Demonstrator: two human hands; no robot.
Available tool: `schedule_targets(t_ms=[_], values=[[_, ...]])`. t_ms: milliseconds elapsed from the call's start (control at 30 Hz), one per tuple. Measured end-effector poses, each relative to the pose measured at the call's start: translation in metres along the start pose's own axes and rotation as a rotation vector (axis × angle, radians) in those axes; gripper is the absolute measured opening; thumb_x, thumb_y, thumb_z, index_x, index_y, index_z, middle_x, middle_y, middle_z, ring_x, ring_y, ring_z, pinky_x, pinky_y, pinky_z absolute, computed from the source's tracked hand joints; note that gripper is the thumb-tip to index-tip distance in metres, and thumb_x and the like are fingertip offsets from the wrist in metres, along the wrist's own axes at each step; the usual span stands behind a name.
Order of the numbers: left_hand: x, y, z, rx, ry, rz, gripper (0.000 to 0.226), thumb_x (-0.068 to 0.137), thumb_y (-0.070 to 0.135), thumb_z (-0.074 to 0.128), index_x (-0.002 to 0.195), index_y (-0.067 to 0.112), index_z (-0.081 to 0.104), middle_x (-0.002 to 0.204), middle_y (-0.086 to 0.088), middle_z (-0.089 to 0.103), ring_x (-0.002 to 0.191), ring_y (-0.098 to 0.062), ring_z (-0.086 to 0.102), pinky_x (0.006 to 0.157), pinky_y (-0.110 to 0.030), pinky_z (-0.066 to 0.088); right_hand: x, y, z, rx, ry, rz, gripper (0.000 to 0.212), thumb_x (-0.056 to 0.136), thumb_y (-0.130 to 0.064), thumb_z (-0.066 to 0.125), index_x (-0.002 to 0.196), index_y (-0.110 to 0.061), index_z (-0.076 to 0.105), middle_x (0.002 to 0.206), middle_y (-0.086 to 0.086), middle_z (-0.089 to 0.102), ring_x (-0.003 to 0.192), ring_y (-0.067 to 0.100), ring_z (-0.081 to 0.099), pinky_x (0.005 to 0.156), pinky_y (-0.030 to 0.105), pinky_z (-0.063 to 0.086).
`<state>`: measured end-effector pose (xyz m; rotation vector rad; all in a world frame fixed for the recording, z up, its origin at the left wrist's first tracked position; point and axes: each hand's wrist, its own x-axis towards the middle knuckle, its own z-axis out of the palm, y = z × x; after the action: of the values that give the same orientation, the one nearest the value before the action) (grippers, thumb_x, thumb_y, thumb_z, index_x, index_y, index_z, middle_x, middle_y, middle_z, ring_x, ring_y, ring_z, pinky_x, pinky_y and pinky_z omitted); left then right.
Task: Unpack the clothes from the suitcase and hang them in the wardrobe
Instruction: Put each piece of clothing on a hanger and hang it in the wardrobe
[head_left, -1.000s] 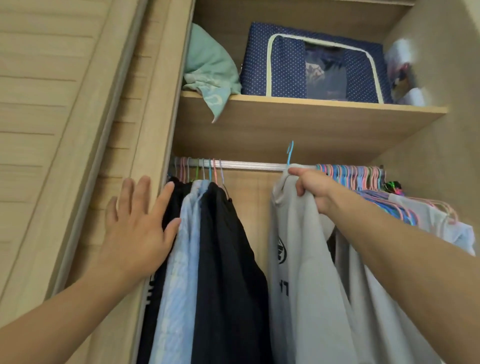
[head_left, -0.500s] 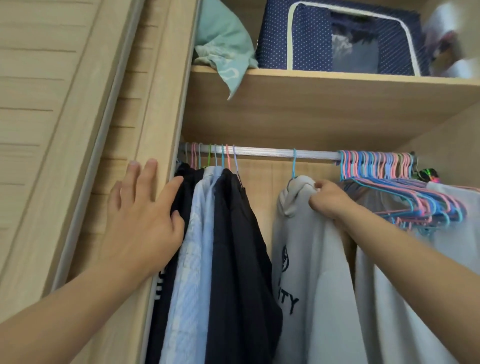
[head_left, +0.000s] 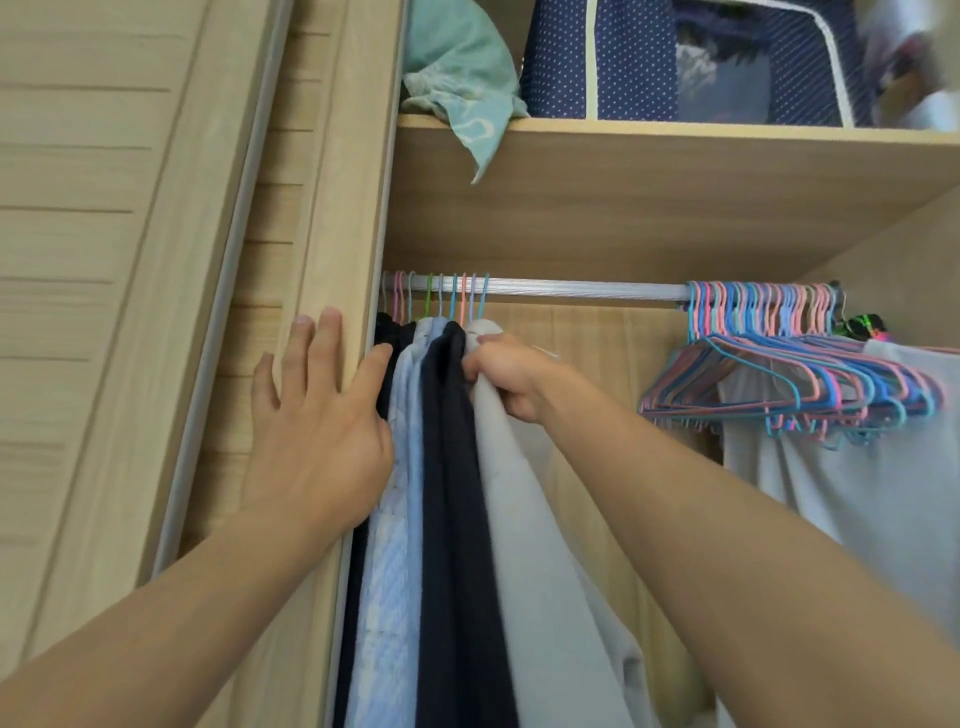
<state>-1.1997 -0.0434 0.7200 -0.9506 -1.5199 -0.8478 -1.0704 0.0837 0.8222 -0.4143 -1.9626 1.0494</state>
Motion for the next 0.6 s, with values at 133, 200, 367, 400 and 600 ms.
schedule_targets(t_ms=[133,200,367,400,600], values=[[0.000,-0.002,0.002,0.036,-0.016,0.013,0.064,0.084,0.015,0.057,0.146,0.019,0.044,0.164,-0.023,0.015,0.153,-0.040,0.007,0.116,-0.067,0.022,-0.011,0.018,-0.031,-0.153,-0.023,-0.032,0.035,0.099,-0.046,0.050,0.121,-0.024,0.066,0.112,-0.002,0.073,0.101,0.017,0.069,0.084,0.034,0.056],[-0.002,0.001,0.003,0.043,-0.004,-0.015,0.059,0.079,0.013,0.061,0.137,0.015,0.052,0.161,-0.026,0.020,0.151,-0.043,0.012,0.112,-0.070,0.024,-0.024,0.030,-0.067,-0.291,0.095,-0.093,0.047,0.099,-0.057,0.044,0.107,-0.020,0.072,0.103,-0.001,0.074,0.098,0.020,0.069,0.082,0.036,0.055],[0.004,0.025,0.006,0.038,0.054,-0.135,0.037,0.068,0.008,0.065,0.104,0.004,0.059,0.151,-0.029,0.031,0.142,-0.048,0.025,0.102,-0.071,0.027,-0.045,0.066,-0.187,-1.695,0.878,-0.377,0.020,0.074,-0.013,0.049,0.080,-0.004,0.067,0.086,0.022,0.062,0.089,0.039,0.053,0.082,0.046,0.044],[0.004,0.027,0.007,0.047,0.068,-0.133,0.035,0.067,0.008,0.065,0.102,0.004,0.059,0.150,-0.029,0.032,0.141,-0.048,0.027,0.102,-0.072,0.028,-0.053,0.067,-0.204,-1.837,0.896,-0.283,0.022,0.075,-0.011,0.049,0.086,-0.005,0.067,0.092,0.021,0.060,0.095,0.037,0.050,0.089,0.048,0.040],[0.001,0.028,0.010,0.083,0.093,-0.130,0.033,0.067,0.009,0.064,0.099,0.003,0.058,0.150,-0.028,0.032,0.140,-0.048,0.028,0.100,-0.072,0.029,-0.065,0.064,-0.241,-2.134,0.819,0.002,0.029,0.092,-0.018,0.042,0.114,-0.020,0.061,0.117,0.005,0.063,0.115,0.029,0.047,0.103,0.044,0.033]])
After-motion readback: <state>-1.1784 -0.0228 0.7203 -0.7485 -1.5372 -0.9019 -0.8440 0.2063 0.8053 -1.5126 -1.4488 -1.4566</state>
